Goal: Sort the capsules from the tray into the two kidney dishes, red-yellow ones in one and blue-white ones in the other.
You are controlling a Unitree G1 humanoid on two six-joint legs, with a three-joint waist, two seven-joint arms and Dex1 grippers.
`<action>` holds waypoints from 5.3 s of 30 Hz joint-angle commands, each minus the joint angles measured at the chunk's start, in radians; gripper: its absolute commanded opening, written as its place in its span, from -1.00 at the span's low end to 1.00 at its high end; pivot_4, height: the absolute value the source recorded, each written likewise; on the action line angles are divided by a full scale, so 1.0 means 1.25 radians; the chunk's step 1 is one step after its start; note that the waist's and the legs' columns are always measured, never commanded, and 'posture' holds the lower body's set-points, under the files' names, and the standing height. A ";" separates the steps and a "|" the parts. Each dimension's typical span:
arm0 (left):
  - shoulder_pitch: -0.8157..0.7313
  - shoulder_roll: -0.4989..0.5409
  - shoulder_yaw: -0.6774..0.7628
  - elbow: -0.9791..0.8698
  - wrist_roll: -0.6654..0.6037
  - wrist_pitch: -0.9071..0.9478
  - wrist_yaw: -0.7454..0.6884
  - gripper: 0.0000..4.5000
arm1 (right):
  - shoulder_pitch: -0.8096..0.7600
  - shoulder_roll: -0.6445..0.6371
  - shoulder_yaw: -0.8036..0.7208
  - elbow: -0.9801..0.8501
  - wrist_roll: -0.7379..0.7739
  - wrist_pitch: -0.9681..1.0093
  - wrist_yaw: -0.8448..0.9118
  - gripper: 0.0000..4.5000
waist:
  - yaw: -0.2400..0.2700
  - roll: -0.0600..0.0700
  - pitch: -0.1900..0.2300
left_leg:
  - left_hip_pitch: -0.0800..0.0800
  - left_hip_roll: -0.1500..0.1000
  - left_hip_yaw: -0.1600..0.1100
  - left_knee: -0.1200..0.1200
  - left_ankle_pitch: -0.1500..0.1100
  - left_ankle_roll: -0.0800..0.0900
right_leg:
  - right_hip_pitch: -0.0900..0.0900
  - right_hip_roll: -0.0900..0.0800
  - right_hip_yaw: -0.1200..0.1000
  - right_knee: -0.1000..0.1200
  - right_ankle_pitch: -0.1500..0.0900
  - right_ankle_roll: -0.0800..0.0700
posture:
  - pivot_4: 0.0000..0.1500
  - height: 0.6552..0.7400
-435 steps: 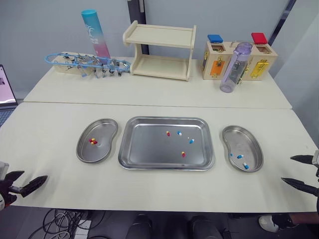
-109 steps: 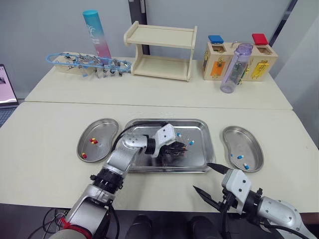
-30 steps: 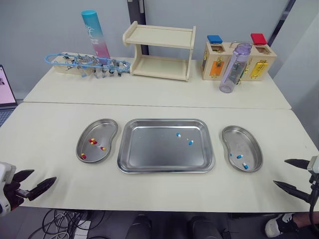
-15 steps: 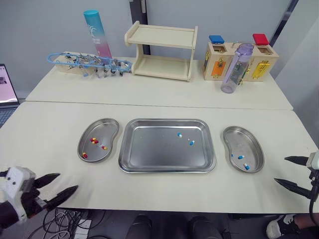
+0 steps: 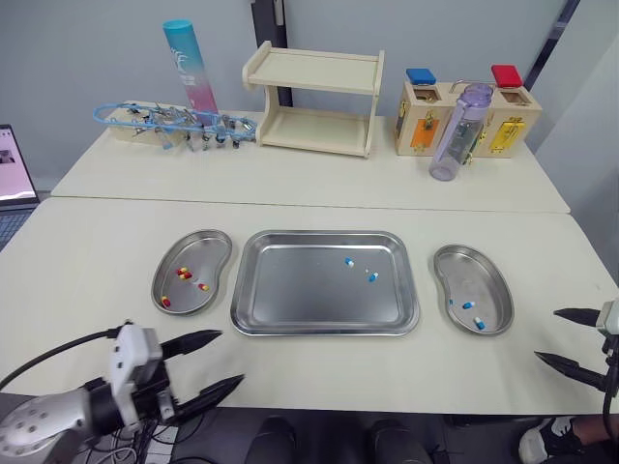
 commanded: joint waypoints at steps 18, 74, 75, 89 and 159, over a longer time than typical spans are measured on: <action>-0.077 -0.028 -0.106 0.104 0.045 -0.123 0.018 1.00 | -0.419 -0.065 0.344 -0.273 0.062 0.229 -0.055 0.44 | 0.002 0.002 0.002 | -0.001 0.000 -0.001 0.001 0.000 0.000 | 0.000 0.000 0.000 0.000 0.000 0.000 | 1.00 1.00; -0.130 -0.006 -0.150 0.218 0.075 -0.215 -0.039 1.00 | -0.997 0.310 0.769 0.292 -0.288 0.082 0.129 -0.99 | -0.018 0.006 0.006 | -0.001 0.000 -0.004 0.001 0.000 0.000 | -0.002 0.000 -0.002 0.002 0.000 0.000 | 1.00 1.00; -0.133 -0.005 -0.149 0.221 0.075 -0.217 -0.044 1.00 | -0.976 0.295 0.753 0.238 -0.273 0.106 0.129 -0.99 | -0.016 0.006 0.007 | -0.001 0.000 -0.003 0.001 0.000 0.000 | -0.002 0.000 -0.002 0.002 0.000 0.000 | 1.00 1.00; -0.181 -0.016 -0.204 0.175 0.023 -0.205 -0.110 1.00 | -0.621 0.062 0.444 -0.263 -0.114 0.453 0.015 -0.99 | -0.001 0.007 0.007 | -0.001 0.000 -0.003 0.001 0.000 0.000 | -0.002 0.000 -0.002 0.001 0.000 0.000 | 1.00 1.00; -0.058 0.057 0.166 0.394 0.030 -0.220 0.010 1.00 | -0.053 0.009 0.001 0.181 -0.084 -0.042 -0.102 0.99 | -0.001 0.005 0.007 | -0.001 0.000 0.000 -0.001 0.000 0.000 | -0.001 -0.001 0.000 0.000 0.000 0.000 | 1.00 1.00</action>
